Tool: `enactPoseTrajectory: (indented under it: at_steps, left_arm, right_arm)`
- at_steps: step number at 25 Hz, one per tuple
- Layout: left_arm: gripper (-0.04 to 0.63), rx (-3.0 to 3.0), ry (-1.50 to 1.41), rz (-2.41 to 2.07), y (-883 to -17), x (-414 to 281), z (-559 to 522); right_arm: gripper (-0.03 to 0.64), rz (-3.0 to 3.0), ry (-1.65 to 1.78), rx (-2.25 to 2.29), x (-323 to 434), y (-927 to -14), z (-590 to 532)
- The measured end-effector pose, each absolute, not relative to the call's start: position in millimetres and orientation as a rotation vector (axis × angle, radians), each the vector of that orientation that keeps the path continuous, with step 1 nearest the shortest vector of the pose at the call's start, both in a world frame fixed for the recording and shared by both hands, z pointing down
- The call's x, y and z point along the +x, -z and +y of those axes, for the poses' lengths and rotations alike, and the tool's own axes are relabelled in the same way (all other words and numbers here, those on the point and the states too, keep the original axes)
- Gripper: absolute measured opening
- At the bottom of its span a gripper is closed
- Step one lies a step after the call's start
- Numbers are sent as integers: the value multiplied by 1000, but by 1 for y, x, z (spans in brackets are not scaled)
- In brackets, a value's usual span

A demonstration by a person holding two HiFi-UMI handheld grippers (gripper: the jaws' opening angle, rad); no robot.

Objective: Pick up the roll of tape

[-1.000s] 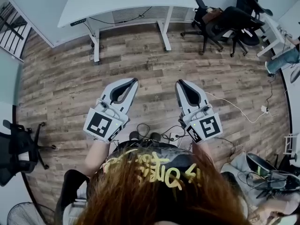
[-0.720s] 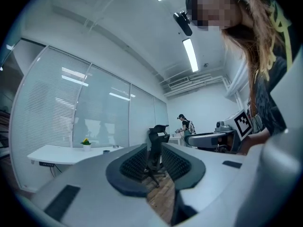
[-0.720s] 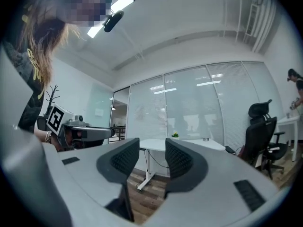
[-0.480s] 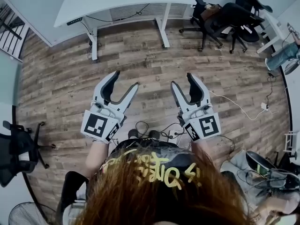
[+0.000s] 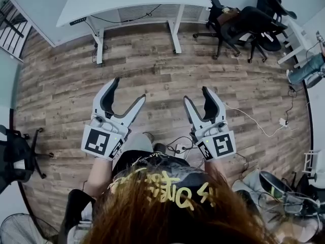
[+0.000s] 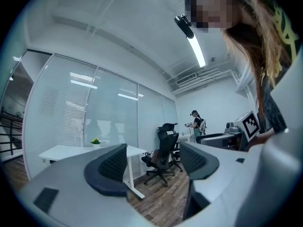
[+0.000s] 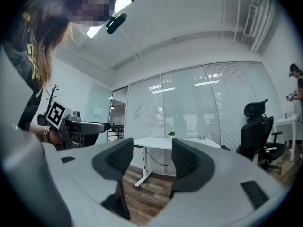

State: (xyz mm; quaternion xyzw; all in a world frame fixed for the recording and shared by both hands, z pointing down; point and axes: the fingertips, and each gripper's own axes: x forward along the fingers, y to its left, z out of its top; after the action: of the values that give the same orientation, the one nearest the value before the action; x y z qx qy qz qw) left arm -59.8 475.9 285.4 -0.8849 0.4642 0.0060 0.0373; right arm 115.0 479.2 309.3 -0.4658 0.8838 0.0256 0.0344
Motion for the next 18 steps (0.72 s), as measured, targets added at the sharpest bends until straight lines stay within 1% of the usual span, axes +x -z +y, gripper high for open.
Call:
enactPoseTrajectory:
  at_steps: [8, 13, 18]
  left_arm:
    - [350, -2746, -5, 1427, -301, -63, 451]
    - [350, -2777, 20, 1352, -310, -69, 393]
    - [350, -2770, -12, 1285, -300, -76, 312]
  right_arm:
    - [238, 2754, -48, -1413, 105, -325, 452]
    - [238, 2730, -35, -1462, 97, -330, 397]
    - [238, 2701, -75, -1514, 90, -323, 324]
